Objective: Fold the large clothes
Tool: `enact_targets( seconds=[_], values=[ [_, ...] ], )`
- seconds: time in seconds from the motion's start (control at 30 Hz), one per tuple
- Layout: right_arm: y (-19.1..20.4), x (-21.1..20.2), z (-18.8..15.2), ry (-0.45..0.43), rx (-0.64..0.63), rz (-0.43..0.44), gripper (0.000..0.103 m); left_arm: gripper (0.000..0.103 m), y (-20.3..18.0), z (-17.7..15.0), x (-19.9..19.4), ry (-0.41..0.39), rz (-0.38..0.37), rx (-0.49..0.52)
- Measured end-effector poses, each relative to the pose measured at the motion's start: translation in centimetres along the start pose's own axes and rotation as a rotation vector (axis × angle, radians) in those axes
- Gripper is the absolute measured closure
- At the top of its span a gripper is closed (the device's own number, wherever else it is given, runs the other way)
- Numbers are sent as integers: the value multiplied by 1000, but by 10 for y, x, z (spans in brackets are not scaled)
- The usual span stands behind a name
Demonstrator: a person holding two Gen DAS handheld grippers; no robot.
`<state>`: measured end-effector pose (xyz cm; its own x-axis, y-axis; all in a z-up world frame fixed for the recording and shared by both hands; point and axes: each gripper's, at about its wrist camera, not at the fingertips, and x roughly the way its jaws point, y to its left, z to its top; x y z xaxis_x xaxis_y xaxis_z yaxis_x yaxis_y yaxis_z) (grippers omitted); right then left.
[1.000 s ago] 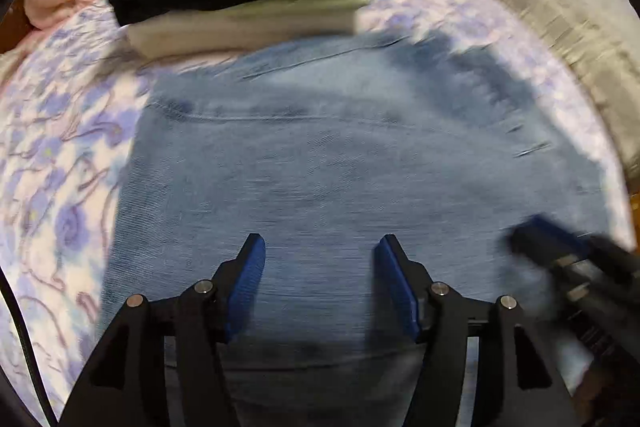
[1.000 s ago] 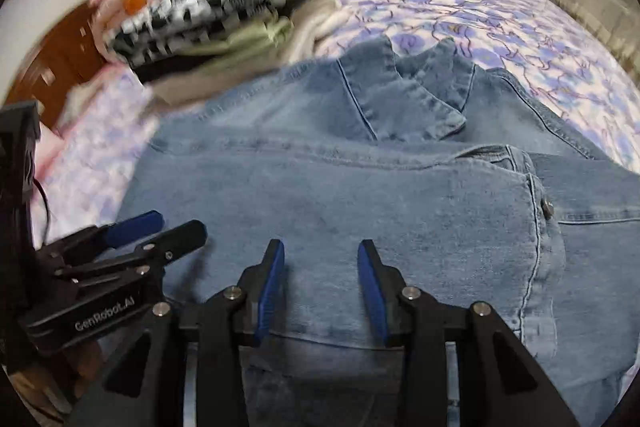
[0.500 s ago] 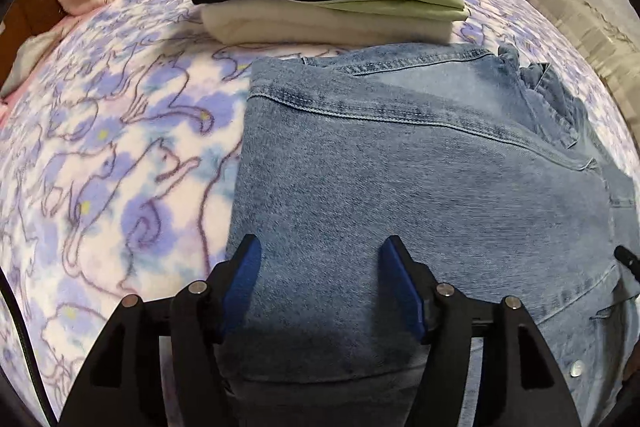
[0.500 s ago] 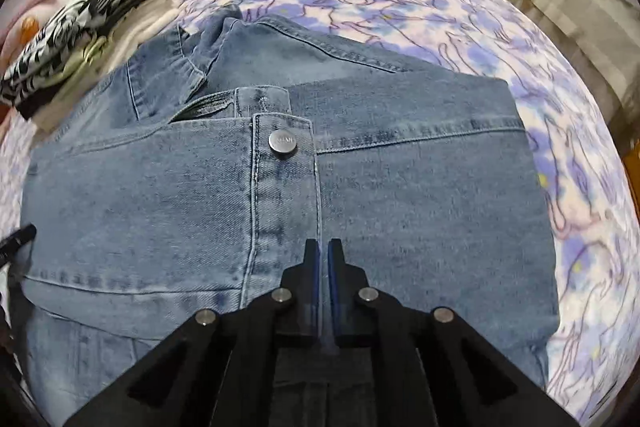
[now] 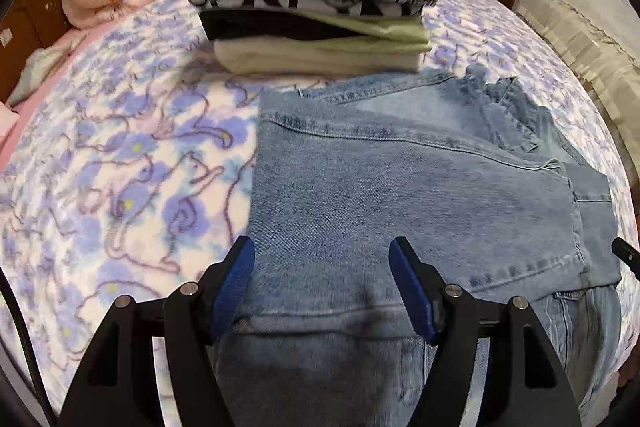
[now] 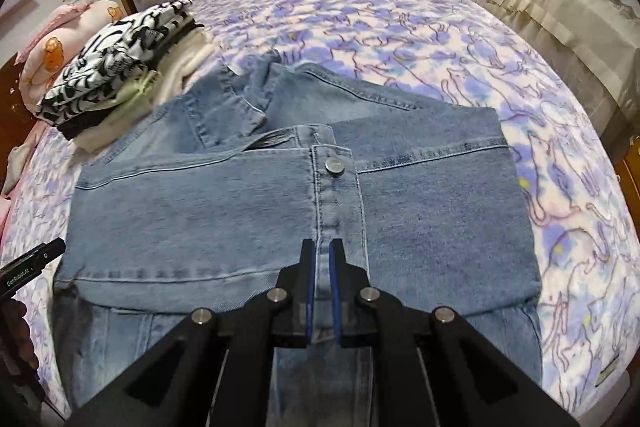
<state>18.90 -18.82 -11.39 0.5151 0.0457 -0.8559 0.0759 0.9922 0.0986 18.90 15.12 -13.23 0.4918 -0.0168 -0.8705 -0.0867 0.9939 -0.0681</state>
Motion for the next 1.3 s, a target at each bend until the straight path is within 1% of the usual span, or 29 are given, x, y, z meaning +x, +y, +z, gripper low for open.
enact_targets(
  seconds=[0.03,0.1,0.27,0.37,0.5,0.57,0.63,0.77,0.9,0.93,1.03,1.1,1.17,1.27,1.3],
  values=[
    [1,-6,-2,-5,1,4,84,35,-1,-1,-4,-4,-2,3],
    [3,-20,-5,-22,4,10,78,34,0,-4,-18,-17,-6,3],
    [7,-58,-12,-77,-9,-14,78,34,3,-16,-53,-60,-15,5],
    [9,-81,-16,-112,-20,-71,78,34,6,-26,-73,-77,-17,4],
    [9,-113,-24,-171,-34,-121,78,34,13,-41,-96,-98,-15,-10],
    [4,-123,-28,-161,-16,-120,78,34,18,-49,-107,-106,-21,-21],
    [0,-133,-34,-156,-5,-94,78,34,23,-57,-116,-112,-25,-29],
    [-1,-153,-56,-190,-15,-96,78,34,34,-81,-133,-119,-38,-38],
    [3,-162,-77,-149,-87,-86,78,33,47,-106,-138,-103,-43,-43],
    [4,-164,-82,-139,-116,-89,78,32,50,-114,-137,-95,-42,-42],
    [4,-167,-95,-99,-191,-76,78,29,60,-136,-128,-52,-31,-42],
    [-3,-165,-100,-63,-225,-67,78,29,67,-151,-119,-10,-54,-49],
    [-17,-158,-105,-3,-243,-53,78,29,74,-163,-108,39,-90,-57],
    [-48,-142,-112,86,-207,-10,78,29,84,-182,-88,115,-157,-66],
    [-57,-137,-115,113,-191,7,78,29,85,-186,-82,129,-161,-68]
  ],
)
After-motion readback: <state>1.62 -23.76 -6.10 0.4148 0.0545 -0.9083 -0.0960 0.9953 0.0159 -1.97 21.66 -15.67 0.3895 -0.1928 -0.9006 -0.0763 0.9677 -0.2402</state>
